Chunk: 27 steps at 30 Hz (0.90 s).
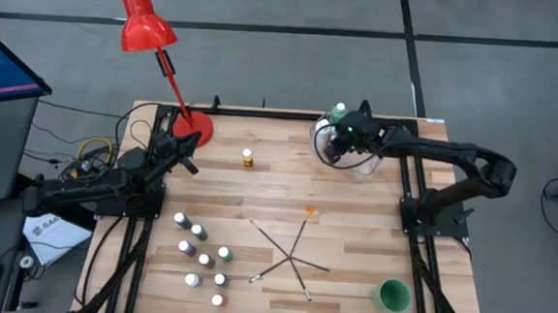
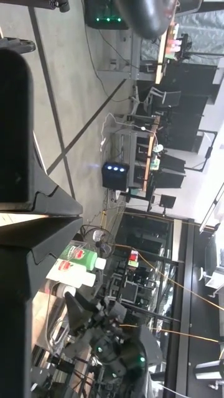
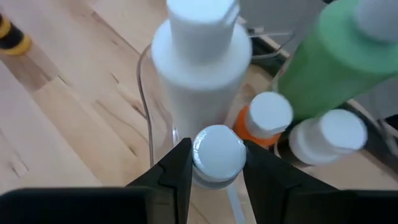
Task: Pick & Place Paint Supplies
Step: Put the small gray paint bottle into the transparent bin, then put the small yellow paint bottle into the transparent bin
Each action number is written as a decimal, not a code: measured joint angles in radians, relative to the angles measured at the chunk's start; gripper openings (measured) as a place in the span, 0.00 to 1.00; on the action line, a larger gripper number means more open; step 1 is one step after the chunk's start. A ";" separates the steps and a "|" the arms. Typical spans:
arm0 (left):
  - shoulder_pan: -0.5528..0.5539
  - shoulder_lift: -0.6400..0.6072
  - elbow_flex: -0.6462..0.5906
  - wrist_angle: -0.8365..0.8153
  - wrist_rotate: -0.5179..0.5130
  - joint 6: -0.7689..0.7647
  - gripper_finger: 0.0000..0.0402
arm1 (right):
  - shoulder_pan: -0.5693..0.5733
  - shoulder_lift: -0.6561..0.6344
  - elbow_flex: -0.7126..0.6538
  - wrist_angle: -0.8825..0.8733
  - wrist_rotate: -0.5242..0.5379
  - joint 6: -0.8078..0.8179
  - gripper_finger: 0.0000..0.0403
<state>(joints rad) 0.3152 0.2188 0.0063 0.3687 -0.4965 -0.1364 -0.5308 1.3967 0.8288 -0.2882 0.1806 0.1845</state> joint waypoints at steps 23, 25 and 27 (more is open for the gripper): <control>0.000 0.000 0.000 0.007 0.000 0.000 0.02 | 0.000 0.076 0.000 0.053 -0.001 -0.009 0.43; 0.000 0.000 0.000 0.007 0.000 0.000 0.02 | -0.001 0.057 0.000 0.052 0.000 -0.011 0.45; 0.000 0.000 0.000 0.007 0.000 0.000 0.02 | -0.001 0.033 0.000 0.046 0.000 -0.011 0.47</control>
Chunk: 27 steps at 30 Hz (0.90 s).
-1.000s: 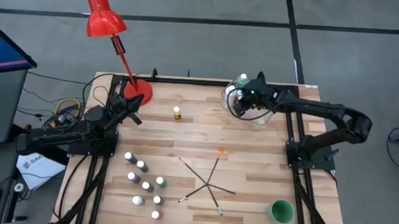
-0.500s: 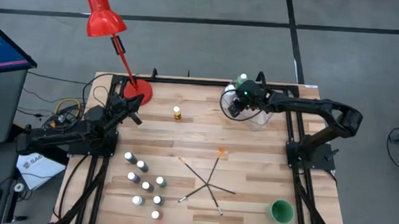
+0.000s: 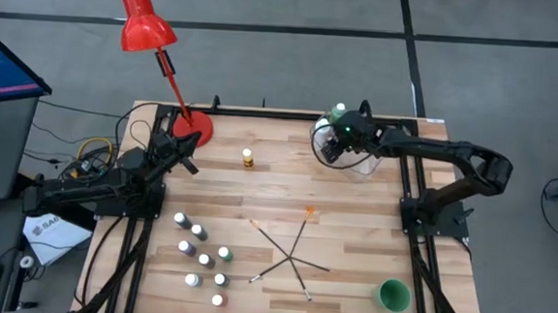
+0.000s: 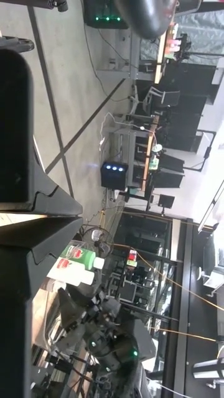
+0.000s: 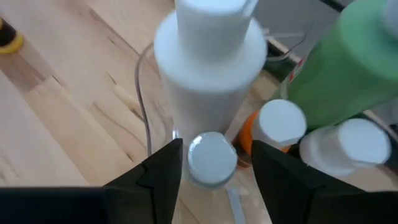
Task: Pick & Place Paint Supplies
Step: Put the small yellow paint bottle into the transparent bin
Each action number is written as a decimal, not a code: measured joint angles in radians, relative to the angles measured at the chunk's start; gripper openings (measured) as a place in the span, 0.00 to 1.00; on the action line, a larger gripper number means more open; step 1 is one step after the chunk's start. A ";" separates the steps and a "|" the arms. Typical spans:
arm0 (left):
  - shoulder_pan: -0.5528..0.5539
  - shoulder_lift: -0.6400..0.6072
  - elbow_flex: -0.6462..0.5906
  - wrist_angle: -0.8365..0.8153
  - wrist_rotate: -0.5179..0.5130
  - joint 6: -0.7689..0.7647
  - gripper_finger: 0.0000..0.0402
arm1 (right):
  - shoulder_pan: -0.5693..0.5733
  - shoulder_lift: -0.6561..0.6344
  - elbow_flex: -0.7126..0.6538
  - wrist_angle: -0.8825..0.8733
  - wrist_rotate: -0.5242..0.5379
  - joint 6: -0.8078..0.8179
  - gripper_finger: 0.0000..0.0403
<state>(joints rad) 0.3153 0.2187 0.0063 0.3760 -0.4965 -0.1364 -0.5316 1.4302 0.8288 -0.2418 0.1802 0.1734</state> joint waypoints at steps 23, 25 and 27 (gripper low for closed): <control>0.000 0.000 0.000 0.001 0.000 0.000 0.02 | 0.271 0.090 0.216 0.282 -0.002 -0.093 0.53; 0.000 0.000 0.000 0.001 0.000 0.000 0.02 | 0.274 0.173 0.272 0.282 0.000 -0.107 0.55; 0.000 0.000 0.000 0.001 0.000 0.000 0.02 | 0.277 0.257 0.329 0.278 0.000 -0.124 0.58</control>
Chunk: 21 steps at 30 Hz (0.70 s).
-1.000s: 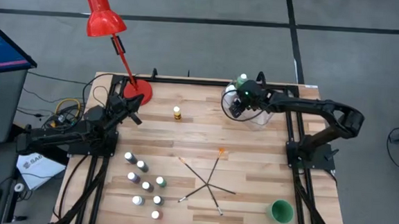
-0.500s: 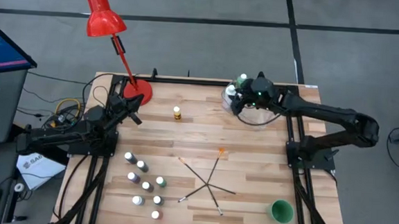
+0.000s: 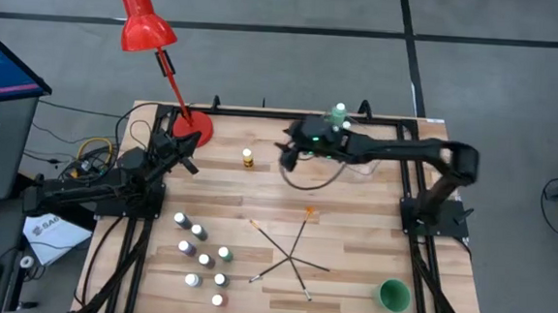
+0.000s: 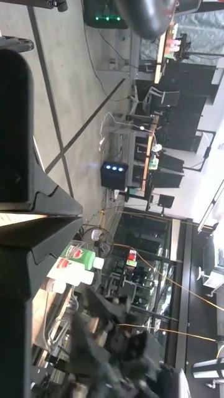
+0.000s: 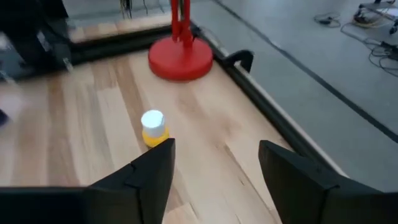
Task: Pick & Place Paint Supplies
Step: Put the small yellow paint bottle into the transparent bin
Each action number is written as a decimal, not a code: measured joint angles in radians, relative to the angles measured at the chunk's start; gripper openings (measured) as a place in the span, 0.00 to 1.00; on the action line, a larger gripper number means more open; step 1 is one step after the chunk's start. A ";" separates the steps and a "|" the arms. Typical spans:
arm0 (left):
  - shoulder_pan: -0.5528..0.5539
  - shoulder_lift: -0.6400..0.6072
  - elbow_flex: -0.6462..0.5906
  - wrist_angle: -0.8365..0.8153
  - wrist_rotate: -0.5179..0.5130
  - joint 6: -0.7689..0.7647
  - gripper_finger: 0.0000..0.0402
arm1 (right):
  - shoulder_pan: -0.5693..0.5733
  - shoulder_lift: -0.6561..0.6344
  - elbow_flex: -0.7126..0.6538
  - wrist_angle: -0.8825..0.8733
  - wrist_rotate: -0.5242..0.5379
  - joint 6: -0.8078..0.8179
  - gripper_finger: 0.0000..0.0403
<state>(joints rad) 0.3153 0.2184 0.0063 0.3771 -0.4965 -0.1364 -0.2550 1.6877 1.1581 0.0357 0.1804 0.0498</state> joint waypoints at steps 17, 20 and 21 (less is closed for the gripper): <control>0.000 0.000 0.000 0.008 0.000 0.000 0.02 | 0.006 0.451 0.407 -0.021 -0.132 -0.031 0.67; 0.000 0.000 0.000 0.008 0.000 0.000 0.02 | 0.006 0.483 0.428 -0.032 -0.137 -0.031 0.67; 0.000 0.000 0.000 0.007 0.000 0.000 0.02 | 0.006 0.493 0.431 -0.035 -0.138 -0.032 0.67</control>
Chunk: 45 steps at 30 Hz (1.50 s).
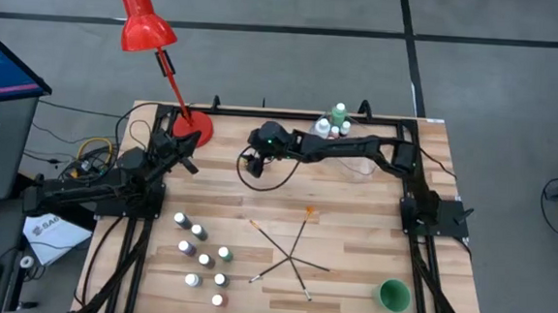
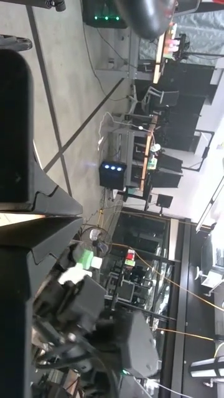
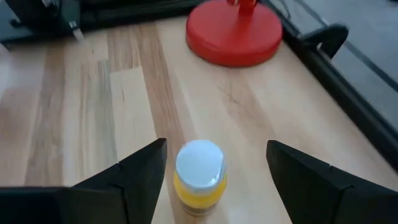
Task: Pick & Place Paint Supplies
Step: Put the small yellow paint bottle into the transparent bin
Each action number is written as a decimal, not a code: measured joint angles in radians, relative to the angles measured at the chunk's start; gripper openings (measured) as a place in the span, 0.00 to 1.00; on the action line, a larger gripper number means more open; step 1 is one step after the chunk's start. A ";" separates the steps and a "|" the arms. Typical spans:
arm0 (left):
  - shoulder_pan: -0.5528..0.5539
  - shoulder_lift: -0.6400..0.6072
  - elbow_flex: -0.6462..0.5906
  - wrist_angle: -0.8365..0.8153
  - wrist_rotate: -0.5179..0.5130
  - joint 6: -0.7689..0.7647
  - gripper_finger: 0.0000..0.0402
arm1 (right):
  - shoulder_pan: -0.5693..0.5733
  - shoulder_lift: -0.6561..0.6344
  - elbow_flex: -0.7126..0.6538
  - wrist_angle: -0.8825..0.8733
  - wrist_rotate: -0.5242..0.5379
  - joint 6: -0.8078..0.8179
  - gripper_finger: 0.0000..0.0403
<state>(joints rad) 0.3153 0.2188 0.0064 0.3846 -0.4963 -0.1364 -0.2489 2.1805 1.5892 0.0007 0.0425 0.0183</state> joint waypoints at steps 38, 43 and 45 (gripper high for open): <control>0.000 0.000 0.000 0.007 0.000 0.000 0.02 | -0.007 0.006 0.005 -0.029 0.006 0.000 0.27; 0.000 0.000 0.000 0.007 0.000 0.000 0.02 | -0.007 -0.130 0.007 -0.203 0.006 -0.005 0.27; 0.000 0.000 0.000 0.008 0.000 0.000 0.02 | -0.009 -0.199 -0.002 -0.283 0.006 -0.018 0.27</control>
<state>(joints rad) 0.3153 0.2184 0.0063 0.3923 -0.4965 -0.1364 -0.2583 1.9812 1.5875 -0.2826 0.0488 -0.0002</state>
